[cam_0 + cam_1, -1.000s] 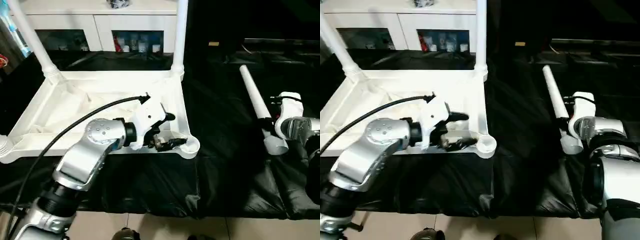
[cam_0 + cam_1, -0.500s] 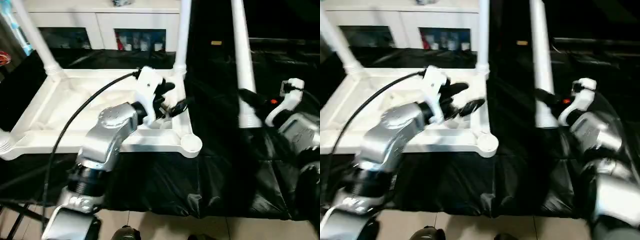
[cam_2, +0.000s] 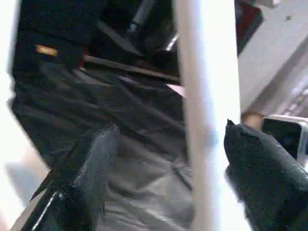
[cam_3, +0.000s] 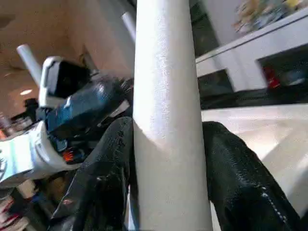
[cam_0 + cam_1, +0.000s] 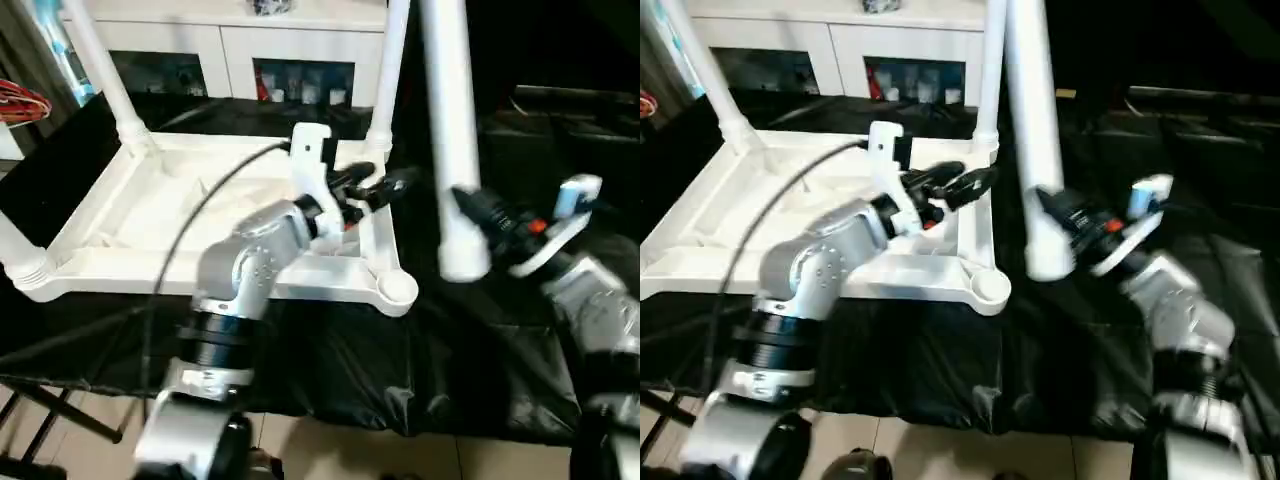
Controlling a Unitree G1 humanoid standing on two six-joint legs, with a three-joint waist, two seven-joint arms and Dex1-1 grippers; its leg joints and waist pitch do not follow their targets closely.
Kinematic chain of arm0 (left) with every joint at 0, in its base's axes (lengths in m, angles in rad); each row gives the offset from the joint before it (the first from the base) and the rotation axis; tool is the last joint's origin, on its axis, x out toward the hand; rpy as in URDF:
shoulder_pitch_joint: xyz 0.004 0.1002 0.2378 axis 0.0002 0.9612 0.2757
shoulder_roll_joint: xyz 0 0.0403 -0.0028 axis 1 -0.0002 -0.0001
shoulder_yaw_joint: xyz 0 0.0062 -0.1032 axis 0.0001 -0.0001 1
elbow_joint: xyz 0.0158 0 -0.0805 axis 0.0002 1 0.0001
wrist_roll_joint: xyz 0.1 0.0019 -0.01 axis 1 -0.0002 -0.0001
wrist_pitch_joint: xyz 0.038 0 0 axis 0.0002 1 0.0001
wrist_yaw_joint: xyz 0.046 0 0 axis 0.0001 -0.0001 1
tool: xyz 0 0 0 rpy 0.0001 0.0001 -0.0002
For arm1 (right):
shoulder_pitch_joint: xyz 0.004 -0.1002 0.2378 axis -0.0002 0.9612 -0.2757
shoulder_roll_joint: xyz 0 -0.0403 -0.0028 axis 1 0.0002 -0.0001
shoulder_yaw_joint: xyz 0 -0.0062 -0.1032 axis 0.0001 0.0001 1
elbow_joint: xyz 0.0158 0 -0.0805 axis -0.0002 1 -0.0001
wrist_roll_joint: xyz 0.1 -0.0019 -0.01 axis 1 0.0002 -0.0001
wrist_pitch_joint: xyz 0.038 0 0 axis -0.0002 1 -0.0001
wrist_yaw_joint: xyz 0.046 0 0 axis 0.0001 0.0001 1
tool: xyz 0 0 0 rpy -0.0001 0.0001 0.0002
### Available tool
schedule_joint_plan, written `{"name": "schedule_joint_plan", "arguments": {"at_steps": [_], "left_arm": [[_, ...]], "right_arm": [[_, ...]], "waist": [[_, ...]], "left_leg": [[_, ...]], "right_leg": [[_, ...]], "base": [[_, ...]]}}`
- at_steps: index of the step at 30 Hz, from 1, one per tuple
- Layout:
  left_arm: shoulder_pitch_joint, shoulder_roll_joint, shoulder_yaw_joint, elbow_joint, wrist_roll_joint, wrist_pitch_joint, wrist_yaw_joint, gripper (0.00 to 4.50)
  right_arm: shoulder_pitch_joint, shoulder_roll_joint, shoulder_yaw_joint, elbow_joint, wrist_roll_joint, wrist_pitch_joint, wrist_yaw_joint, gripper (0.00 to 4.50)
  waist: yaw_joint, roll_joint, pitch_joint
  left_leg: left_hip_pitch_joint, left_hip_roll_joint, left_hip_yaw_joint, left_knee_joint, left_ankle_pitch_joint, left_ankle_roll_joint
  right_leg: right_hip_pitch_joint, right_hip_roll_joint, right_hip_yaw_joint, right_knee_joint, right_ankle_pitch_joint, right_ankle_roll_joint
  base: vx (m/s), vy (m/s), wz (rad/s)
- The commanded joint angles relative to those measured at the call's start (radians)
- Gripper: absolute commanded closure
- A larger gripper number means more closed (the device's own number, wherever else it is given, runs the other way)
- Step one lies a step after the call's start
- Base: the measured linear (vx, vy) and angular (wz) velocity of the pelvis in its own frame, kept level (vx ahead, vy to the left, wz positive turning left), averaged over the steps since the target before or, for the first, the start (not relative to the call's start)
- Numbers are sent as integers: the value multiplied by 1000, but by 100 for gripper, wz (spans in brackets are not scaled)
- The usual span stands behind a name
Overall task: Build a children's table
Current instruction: Pick table leg
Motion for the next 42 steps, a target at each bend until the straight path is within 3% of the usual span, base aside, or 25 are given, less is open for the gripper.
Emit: {"name": "schedule_joint_plan", "arguments": {"at_steps": [1, 7, 13, 15, 17, 20, 24, 26, 33, 40, 41, 42], "left_arm": [[-14, -8, 17, -9, -27, 20, 6, 57], [-21, -43, 60, -44, -111, 43, 7, 57], [-16, -41, 49, -53, -101, 64, 29, 83], [-18, -46, 53, -44, -94, 69, 58, 109], [-30, -59, 75, -14, -84, 67, 123, 131], [-39, -65, 88, 2, -83, 59, 164, 143], [-42, -67, 88, 4, -79, 60, 188, 189], [-44, -78, 99, 13, -49, 39, 255, 200], [-67, -108, 164, 49, -47, -18, 399, 253], [-62, -103, 144, 40, -49, -21, 388, 265], [-61, -83, 120, 31, -53, -20, 337, 266], [-62, -74, 109, 30, -57, -20, 317, 266]], "right_arm": [[18, 4, 19, -81, 26, 34, 1, 266], [38, 18, 71, -122, 3, 41, -23, 266], [48, 27, 105, -149, -32, 24, -49, 266], [53, 31, 130, -166, -68, 5, -71, 266], [64, 44, 193, -207, -139, -27, -118, 266], [58, 72, 255, -231, -223, -76, -202, 266], [44, 95, 299, -253, -279, -103, -264, 266], [27, 114, 338, -269, -346, -128, -337, 266], [17, 162, 371, -302, -398, -144, -436, 267], [15, 171, 377, -299, -404, -144, -459, 267], [12, 159, 363, -298, -377, -128, -434, 197], [11, 155, 357, -297, -368, -122, -426, 197]], "waist": [[4, -34, -88], [-1, -35, -87], [-2, -35, -89], [-2, -35, -87], [-4, -34, -87], [-8, -33, -88], [-8, -32, -86], [-9, -30, -87], [-11, -30, -87], [-12, -32, -87], [-12, -32, -87], [-10, -32, -87]], "left_leg": [[21, 25, -16, -63, -160, 69], [19, 25, -17, -65, -163, 59], [21, 27, -17, -65, -150, 54], [19, 26, -17, -65, -156, 49], [20, 25, -18, -66, -158, 40], [17, 23, -20, -69, -160, 29], [22, 23, -18, -69, -182, 29], [23, 27, -21, -71, -180, 23], [24, 24, -20, -73, -198, 16], [24, 24, -19, -73, -200, 14], [24, 24, -19, -73, -200, 15], [24, 24, -19, -72, -199, 17]], "right_leg": [[56, -59, 40, -86, -325, -162], [56, -61, 40, -87, -335, -155], [55, -58, 42, -83, -304, -152], [56, -59, 42, -85, -310, -146], [56, -58, 42, -86, -317, -132], [57, -58, 41, -87, -329, -116], [53, -57, 43, -90, -335, -122], [52, -55, 44, -86, -313, -121], [53, -55, 45, -86, -300, -120], [54, -56, 46, -85, -292, -116], [54, -56, 46, -85, -294, -116], [54, -56, 47, -86, -297, -115]], "base": [[0, 0, 0], [0, 0, 0], [0, 0, 0], [0, 0, 0], [0, 0, 0], [0, 0, 0], [0, 0, 0], [0, 0, 0], [0, 0, 0], [0, 0, 0], [0, 0, 0], [0, 0, 0]]}}
